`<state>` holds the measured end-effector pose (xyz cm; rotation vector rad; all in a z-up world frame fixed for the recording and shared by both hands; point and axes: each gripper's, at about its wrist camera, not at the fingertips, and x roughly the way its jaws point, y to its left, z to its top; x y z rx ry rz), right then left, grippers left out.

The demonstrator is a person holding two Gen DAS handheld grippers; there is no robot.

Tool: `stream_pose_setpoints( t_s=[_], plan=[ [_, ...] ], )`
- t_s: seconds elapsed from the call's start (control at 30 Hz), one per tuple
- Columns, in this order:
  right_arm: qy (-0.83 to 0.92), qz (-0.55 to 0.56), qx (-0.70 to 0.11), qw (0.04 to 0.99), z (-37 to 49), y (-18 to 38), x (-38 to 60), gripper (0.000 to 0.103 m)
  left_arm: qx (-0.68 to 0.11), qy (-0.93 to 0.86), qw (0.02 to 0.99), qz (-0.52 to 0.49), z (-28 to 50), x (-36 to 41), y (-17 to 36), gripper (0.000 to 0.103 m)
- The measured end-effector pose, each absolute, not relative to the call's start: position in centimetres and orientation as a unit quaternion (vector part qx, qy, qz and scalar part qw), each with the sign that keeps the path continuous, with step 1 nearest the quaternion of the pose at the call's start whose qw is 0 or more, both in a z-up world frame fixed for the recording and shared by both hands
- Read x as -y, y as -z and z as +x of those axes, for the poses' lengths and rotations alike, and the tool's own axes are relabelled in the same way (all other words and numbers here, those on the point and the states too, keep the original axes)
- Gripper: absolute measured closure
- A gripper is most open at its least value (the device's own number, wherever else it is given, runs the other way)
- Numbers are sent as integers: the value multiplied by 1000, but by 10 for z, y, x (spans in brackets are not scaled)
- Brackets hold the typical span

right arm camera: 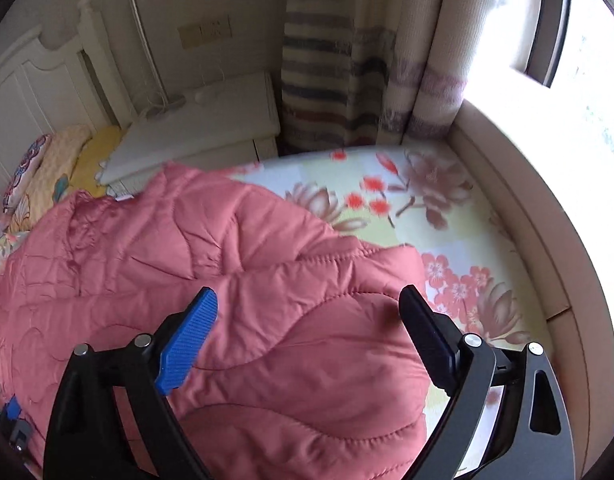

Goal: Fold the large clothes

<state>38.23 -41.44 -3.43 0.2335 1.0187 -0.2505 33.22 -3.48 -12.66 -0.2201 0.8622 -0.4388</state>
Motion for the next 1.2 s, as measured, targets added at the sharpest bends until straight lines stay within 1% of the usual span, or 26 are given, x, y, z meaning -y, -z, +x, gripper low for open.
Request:
stream_pose_setpoints(
  t_s=[0.03,0.13,0.23,0.33,0.4,0.47,0.5,0.57,0.67,0.7,0.77,0.8,0.83,1.0,1.13,1.2],
  plan=[
    [117,96,-489,859,382,35,408,14,-414,209,880,-102,332,36,126,3],
    [102,54,-539,834,383,53,394,14,-414,210,880,-102,332,35,126,3],
    [134,36,-502,854,359,36,383,14,-413,212,879,-107,332,35,126,3],
    [120,59,-454,881,325,22,366,14,-415,210,879,-104,333,36,126,3],
    [95,45,-481,870,317,35,348,14,-416,208,880,-99,333,37,127,3],
    [93,5,-508,857,314,48,328,14,-415,208,880,-99,333,36,127,3],
    [100,-6,-501,860,309,47,324,14,-415,209,880,-101,333,35,127,3],
    [104,18,-499,860,303,37,324,14,-414,209,880,-105,333,33,127,3],
    [102,55,-456,883,284,19,321,12,-415,208,880,-105,333,33,128,3],
    [99,51,-455,883,282,21,315,5,-415,206,880,-102,333,34,128,3],
    [84,12,-498,863,285,41,298,5,-414,206,881,-103,332,33,127,3],
    [90,-8,-503,860,283,46,289,5,-411,207,881,-111,332,30,126,3],
    [96,-17,-490,866,277,44,284,5,-409,203,882,-118,331,26,124,3],
    [86,26,-445,891,251,23,280,5,-386,138,898,-159,316,-21,97,3],
    [75,-16,-464,882,250,40,264,5,-349,74,911,-205,295,-85,82,3],
    [76,-7,-467,881,249,45,262,5,-329,17,909,-255,281,-135,82,3]
  ],
)
